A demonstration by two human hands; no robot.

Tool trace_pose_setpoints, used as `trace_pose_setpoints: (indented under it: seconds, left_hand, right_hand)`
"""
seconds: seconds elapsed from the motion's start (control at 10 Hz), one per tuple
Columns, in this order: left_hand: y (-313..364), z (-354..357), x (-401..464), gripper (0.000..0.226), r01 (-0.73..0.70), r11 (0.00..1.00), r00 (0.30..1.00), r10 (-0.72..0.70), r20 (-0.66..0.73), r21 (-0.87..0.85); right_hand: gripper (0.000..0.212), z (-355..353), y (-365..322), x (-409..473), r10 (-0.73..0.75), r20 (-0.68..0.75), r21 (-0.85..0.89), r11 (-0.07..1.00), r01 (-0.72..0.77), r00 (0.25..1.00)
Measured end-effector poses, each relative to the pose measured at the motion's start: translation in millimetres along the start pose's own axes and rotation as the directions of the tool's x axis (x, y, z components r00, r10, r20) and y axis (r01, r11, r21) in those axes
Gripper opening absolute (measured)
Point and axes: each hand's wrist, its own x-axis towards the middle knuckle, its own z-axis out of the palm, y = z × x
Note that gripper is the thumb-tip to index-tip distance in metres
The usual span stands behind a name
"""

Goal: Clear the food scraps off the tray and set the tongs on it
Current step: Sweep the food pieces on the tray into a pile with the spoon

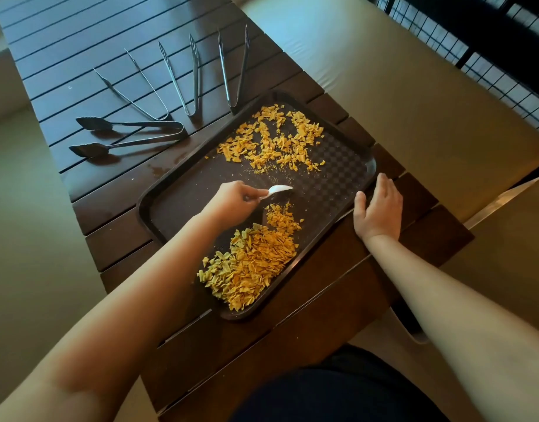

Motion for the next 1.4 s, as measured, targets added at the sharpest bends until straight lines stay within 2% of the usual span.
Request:
trace_pose_setpoints:
  seconds: [0.3, 0.4, 0.5, 0.6, 0.8, 0.9, 1.0, 1.1, 1.2, 1.3, 1.4]
  left_hand:
    - [-3, -6, -18, 0.024, -0.074, 0.986, 0.973, 0.039, 0.228, 0.15]
    - [-12, -10, -27, 0.024, -0.075, 0.991, 0.977, 0.051, 0.205, 0.112]
    - [-23, -9, -27, 0.028, 0.002, 0.999, 1.0, -0.002, -0.023, -0.035]
    - [-31, -3, -26, 0.03, 0.06, 0.998, 0.995, -0.061, -0.076, -0.02]
    - [-34, -6, -37, 0.027, -0.009, 0.996, 0.982, -0.009, 0.187, 0.093]
    - [-34, -12, -38, 0.026, -0.052, 0.989, 0.981, 0.025, 0.193, 0.135]
    - [-30, -12, -32, 0.028, -0.038, 0.998, 0.999, 0.036, 0.037, 0.047]
    - [-23, -4, -22, 0.029, 0.006, 1.0, 0.999, -0.005, -0.037, 0.021]
    - [-20, 3, -22, 0.029, 0.015, 1.0, 0.999, -0.015, 0.034, 0.001]
    - [-21, 3, -28, 0.025, -0.006, 1.0, 0.986, 0.004, 0.166, 0.01]
    - [-22, -2, -31, 0.024, -0.058, 0.995, 0.972, 0.037, 0.231, 0.085]
  right_hand:
    - [0.072, -3, -1, -1, -0.004, 0.001, 0.016, 1.0, 0.004, 1.0]
    - [0.072, -2, -1, 0, -0.009, -0.004, 0.012, 1.0, 0.009, 1.0]
    - [0.071, -1, 1, 0, -0.01, -0.004, 0.011, 1.0, 0.01, 1.0]
    - [0.072, -1, 2, 0, -0.011, -0.002, 0.011, 1.0, 0.011, 1.0]
    - [0.072, 0, 1, 0, -0.011, -0.001, 0.014, 1.0, 0.011, 1.0]
    - [0.072, -1, 1, 1, -0.009, -0.002, 0.013, 1.0, 0.01, 1.0]
    - [0.072, 0, 1, 1, -0.009, 0.001, 0.006, 1.0, 0.009, 1.0]
    - [0.072, -1, 1, 0, -0.01, -0.001, 0.009, 1.0, 0.01, 1.0]
    - [0.072, -1, 1, 0, -0.008, 0.0, 0.008, 1.0, 0.008, 1.0]
    - [0.071, 0, 0, 0, -0.006, -0.002, 0.01, 1.0, 0.006, 1.0]
    - [0.07, 0, 1, 1, -0.009, -0.005, 0.02, 1.0, 0.01, 1.0]
